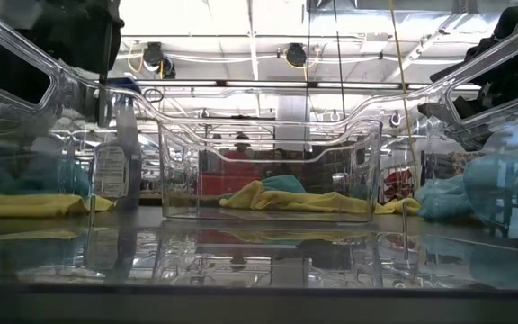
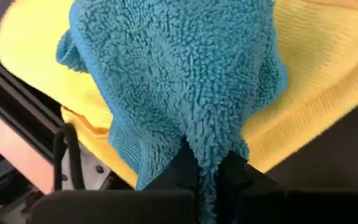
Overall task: Sort microfiber towel by color & place in baskets
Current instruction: Put the blue microfiber cloth into the bottom transparent bin
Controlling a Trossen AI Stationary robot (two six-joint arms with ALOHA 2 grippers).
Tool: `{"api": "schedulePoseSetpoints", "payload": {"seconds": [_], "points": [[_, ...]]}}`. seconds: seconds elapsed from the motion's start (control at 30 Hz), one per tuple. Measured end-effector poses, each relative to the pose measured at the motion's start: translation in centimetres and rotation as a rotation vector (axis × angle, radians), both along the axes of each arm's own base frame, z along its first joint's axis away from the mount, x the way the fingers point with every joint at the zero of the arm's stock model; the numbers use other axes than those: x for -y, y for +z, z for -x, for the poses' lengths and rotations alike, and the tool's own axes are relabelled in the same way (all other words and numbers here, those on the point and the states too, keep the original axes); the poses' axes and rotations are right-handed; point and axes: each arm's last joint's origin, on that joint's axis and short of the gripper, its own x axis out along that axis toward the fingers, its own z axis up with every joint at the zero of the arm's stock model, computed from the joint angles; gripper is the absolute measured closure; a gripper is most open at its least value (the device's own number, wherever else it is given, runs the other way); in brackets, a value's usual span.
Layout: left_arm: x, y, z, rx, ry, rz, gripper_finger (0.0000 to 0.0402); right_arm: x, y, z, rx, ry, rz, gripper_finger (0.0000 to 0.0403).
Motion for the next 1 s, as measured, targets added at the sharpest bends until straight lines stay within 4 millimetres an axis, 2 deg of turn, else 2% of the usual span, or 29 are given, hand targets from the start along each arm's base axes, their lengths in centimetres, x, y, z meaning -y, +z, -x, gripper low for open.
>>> {"api": "schedulePoseSetpoints", "payload": {"seconds": [0.13,0.3,0.5,0.67,0.83,1.0], "points": [[0.1,2.1,-0.3,-0.027,-0.009,-0.028,0.0392,0.0,0.0,0.0,0.0,0.0,0.0,0.0188],[0.4,6.6,-1.2,0.019,-0.036,-0.126,0.0394,0.0,0.0,0.0,0.0,0.0,0.0,0.0188],[1.4,12.9,-2.4,0.311,-0.111,-0.17,0.0394,0.0,0.0,0.0,0.0,0.0,0.0,0.0188],[2.7,17.7,-2.3,0.526,-0.224,-0.201,0.0396,0.0,0.0,0.0,-0.001,0.0,0.0,0.0188],[5.0,21.0,-3.2,0.764,-0.428,-0.172,0.0396,0.0,0.0,0.0,-0.003,0.0,0.0,0.0188],[7.8,22.5,-4.7,0.975,-0.691,-0.113,0.0395,0.0,0.0,0.0,-0.004,0.0,-0.001,0.0188]]}}
